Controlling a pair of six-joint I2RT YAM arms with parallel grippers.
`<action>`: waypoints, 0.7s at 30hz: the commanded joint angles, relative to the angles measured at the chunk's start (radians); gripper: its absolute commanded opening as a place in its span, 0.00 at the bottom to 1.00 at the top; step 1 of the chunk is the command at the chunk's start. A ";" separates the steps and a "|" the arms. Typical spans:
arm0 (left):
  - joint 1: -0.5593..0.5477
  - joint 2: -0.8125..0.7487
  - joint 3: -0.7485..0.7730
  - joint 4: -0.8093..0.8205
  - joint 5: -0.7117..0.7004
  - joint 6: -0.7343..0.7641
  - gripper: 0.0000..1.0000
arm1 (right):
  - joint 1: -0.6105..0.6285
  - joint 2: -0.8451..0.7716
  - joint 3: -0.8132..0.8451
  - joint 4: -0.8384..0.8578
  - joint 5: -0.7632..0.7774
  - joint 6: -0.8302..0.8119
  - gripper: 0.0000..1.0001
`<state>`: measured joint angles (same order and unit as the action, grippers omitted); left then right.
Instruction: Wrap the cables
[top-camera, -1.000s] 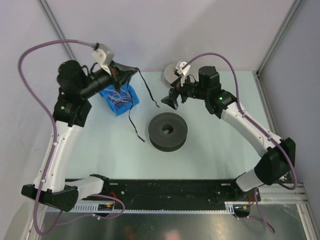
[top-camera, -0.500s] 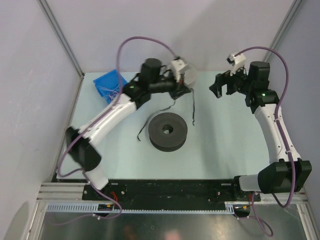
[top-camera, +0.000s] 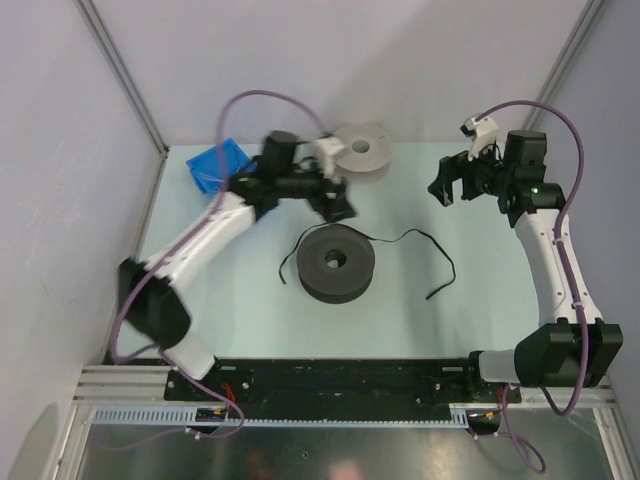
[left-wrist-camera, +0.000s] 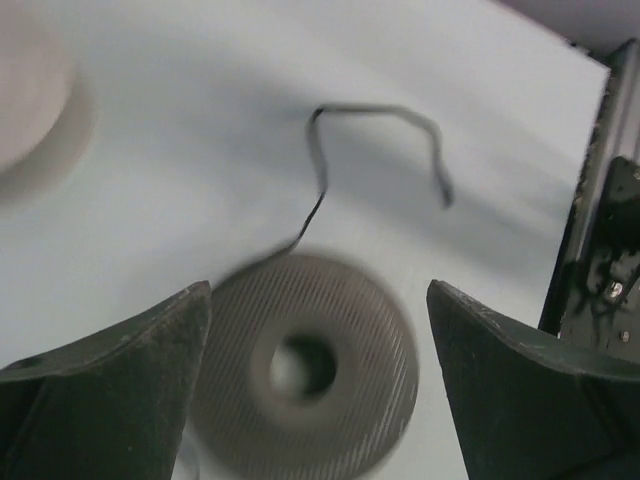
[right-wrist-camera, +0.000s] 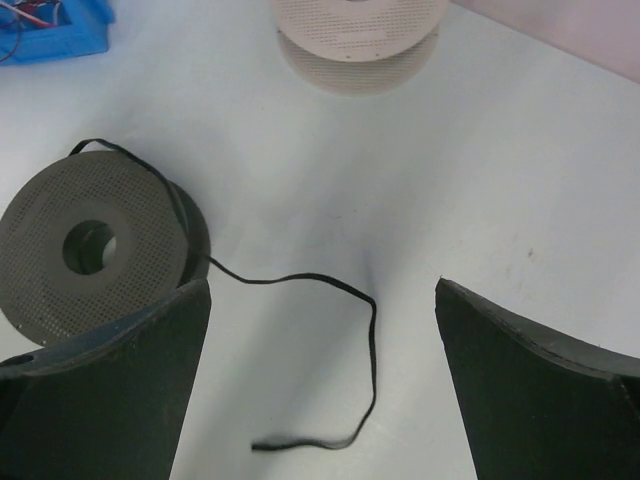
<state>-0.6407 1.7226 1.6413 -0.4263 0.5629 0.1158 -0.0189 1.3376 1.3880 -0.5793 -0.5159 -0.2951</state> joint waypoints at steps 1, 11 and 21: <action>0.210 -0.341 -0.287 -0.019 0.118 -0.021 0.93 | 0.068 0.014 -0.007 0.007 0.019 0.029 0.99; 0.308 -0.683 -0.902 -0.031 -0.263 0.115 0.71 | 0.262 0.060 -0.017 0.067 0.082 0.031 0.99; 0.308 -0.467 -0.873 -0.008 -0.362 -0.068 0.58 | 0.331 0.069 -0.017 0.125 0.156 0.023 0.99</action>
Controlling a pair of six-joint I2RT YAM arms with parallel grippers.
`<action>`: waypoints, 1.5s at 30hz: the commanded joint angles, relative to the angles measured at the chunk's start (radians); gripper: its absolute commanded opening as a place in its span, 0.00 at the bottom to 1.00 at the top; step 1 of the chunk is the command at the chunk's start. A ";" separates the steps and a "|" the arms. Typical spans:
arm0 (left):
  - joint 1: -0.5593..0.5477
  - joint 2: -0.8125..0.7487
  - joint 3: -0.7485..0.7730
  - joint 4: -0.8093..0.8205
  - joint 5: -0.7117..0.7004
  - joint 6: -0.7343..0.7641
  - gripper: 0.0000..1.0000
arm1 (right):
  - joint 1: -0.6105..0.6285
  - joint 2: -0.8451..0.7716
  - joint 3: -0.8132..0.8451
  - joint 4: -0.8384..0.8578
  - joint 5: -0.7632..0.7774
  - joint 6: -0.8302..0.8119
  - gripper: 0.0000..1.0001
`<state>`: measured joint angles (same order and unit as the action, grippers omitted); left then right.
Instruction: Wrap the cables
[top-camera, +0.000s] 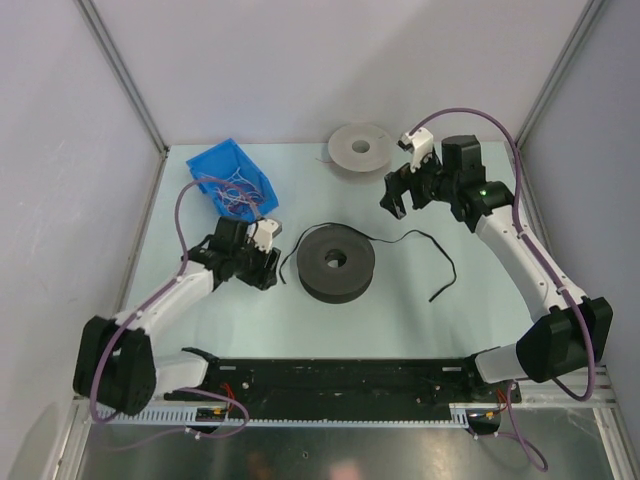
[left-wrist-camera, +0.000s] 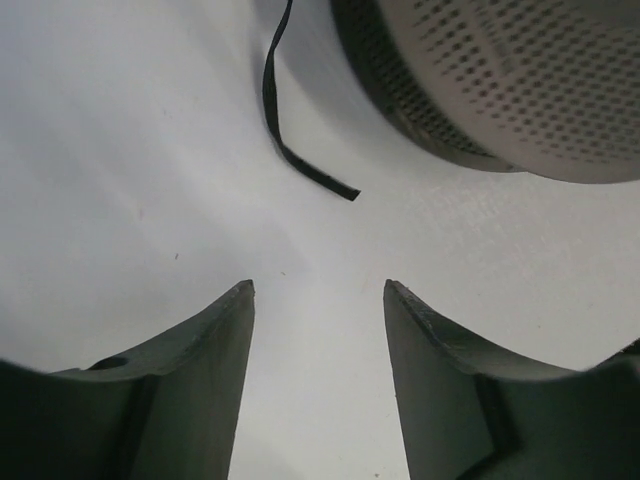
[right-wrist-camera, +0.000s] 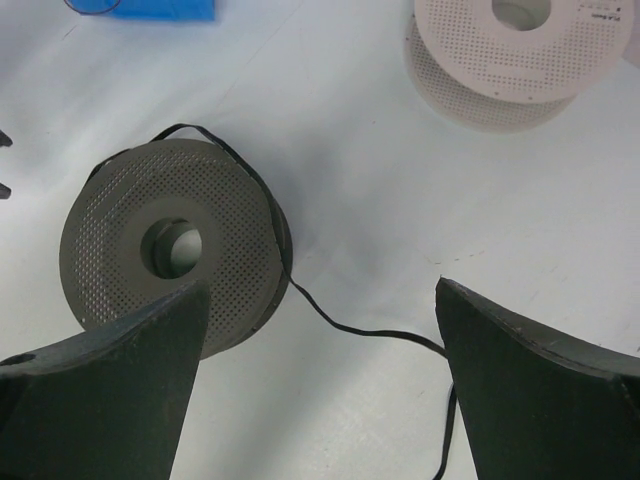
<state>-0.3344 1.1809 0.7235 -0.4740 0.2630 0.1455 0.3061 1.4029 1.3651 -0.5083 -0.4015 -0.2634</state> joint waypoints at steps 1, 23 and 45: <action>0.001 0.097 0.051 0.042 -0.067 -0.117 0.58 | 0.006 0.004 0.006 0.052 0.046 -0.009 0.99; -0.120 0.452 0.182 0.132 -0.371 -0.389 0.45 | -0.007 0.011 0.003 0.058 0.069 0.001 0.99; -0.123 0.379 0.211 0.184 -0.306 -0.417 0.37 | -0.029 0.012 -0.011 0.060 0.053 0.003 0.99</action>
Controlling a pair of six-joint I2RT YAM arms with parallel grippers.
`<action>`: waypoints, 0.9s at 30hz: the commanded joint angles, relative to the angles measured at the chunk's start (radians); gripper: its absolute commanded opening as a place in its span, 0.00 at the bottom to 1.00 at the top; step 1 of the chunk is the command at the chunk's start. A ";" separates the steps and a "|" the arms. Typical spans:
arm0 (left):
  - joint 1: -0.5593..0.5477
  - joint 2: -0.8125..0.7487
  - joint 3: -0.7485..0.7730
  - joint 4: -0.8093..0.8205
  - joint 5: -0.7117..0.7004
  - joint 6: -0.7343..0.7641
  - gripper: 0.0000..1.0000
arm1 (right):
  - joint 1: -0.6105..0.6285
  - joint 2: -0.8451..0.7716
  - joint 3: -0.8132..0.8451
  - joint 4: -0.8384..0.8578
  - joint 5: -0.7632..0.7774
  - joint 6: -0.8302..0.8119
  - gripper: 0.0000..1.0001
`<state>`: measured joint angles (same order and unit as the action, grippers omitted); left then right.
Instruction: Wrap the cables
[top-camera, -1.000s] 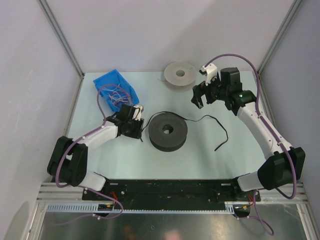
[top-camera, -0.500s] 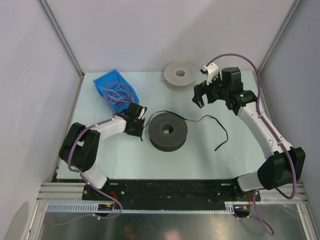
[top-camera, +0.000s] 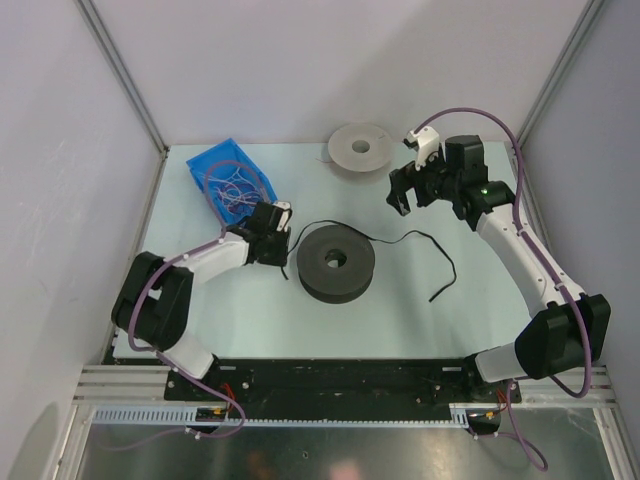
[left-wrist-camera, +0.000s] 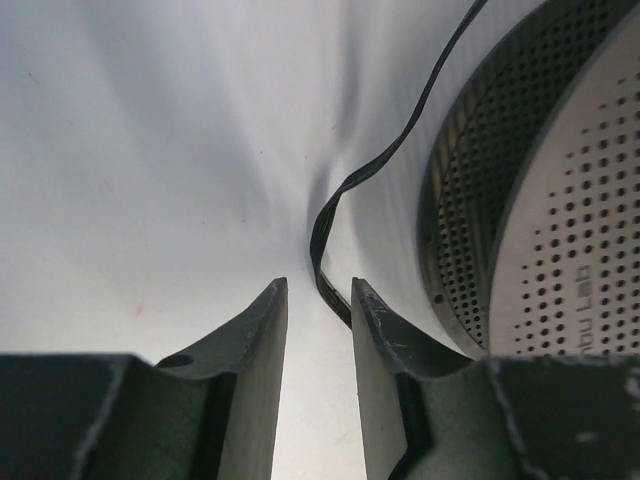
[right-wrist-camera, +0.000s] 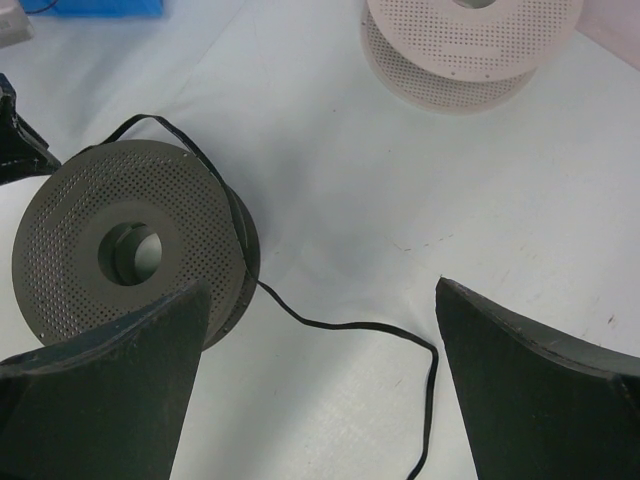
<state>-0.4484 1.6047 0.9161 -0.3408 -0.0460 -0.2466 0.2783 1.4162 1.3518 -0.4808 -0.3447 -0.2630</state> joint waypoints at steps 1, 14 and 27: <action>-0.010 -0.036 0.018 0.052 0.002 -0.028 0.37 | -0.001 0.000 0.002 0.033 -0.004 0.002 0.99; -0.007 0.114 -0.002 0.030 -0.004 -0.055 0.25 | -0.002 0.003 0.001 0.032 0.001 -0.002 0.99; 0.015 0.055 0.345 -0.034 -0.023 0.304 0.00 | 0.003 -0.011 0.006 0.098 -0.110 -0.003 0.99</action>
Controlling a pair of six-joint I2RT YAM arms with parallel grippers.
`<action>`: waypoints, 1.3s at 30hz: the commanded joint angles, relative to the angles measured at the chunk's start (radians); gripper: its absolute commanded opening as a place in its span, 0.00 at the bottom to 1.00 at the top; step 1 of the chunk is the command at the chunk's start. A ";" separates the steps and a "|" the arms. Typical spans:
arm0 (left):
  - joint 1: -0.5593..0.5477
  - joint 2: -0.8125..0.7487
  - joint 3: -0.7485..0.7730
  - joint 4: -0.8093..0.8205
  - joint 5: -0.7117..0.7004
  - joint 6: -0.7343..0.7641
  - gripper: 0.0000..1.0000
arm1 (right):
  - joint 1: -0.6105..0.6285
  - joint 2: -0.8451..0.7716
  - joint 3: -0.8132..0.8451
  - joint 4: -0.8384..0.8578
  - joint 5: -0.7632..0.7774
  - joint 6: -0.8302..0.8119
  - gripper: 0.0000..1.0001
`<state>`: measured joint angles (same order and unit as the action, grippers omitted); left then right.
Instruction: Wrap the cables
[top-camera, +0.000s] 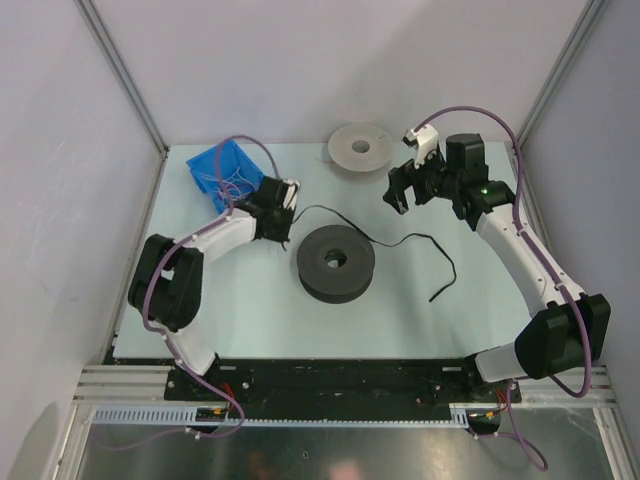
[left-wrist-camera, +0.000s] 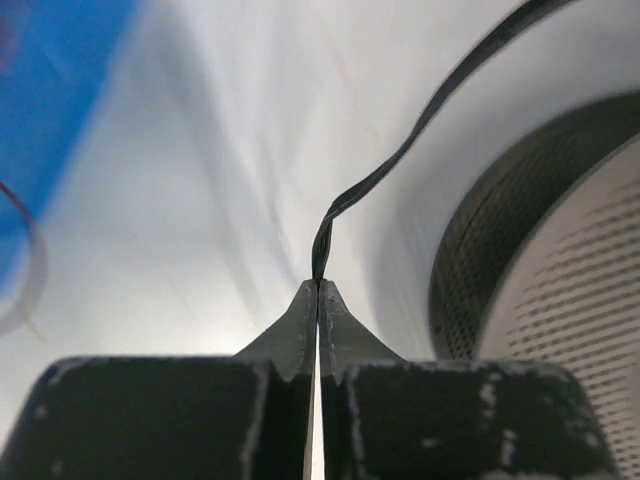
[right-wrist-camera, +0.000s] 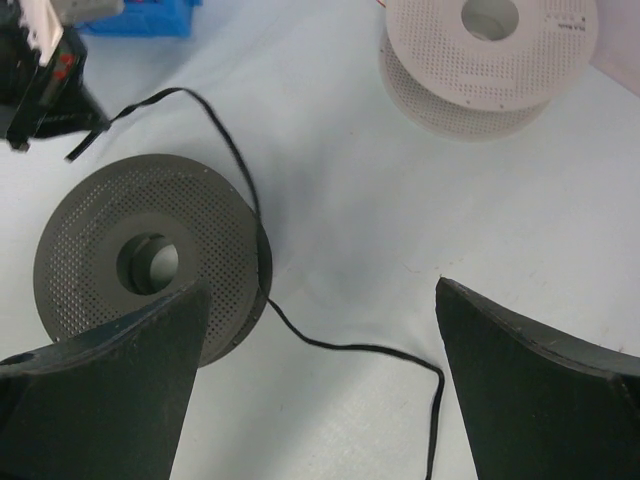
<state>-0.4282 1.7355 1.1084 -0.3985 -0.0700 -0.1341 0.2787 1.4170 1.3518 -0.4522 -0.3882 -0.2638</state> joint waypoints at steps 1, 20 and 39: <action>-0.018 -0.093 0.180 0.024 0.003 0.248 0.00 | 0.003 -0.013 0.007 0.079 -0.081 0.001 0.99; -0.236 -0.328 0.107 0.358 0.239 1.049 0.00 | -0.068 0.102 0.083 0.262 -0.473 0.313 0.94; -0.321 -0.294 0.054 0.514 0.303 1.248 0.00 | -0.024 0.269 0.145 0.204 -0.744 0.388 0.73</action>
<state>-0.7353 1.4372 1.1564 0.0471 0.2180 1.0588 0.2466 1.6802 1.4467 -0.2218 -1.0637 0.1490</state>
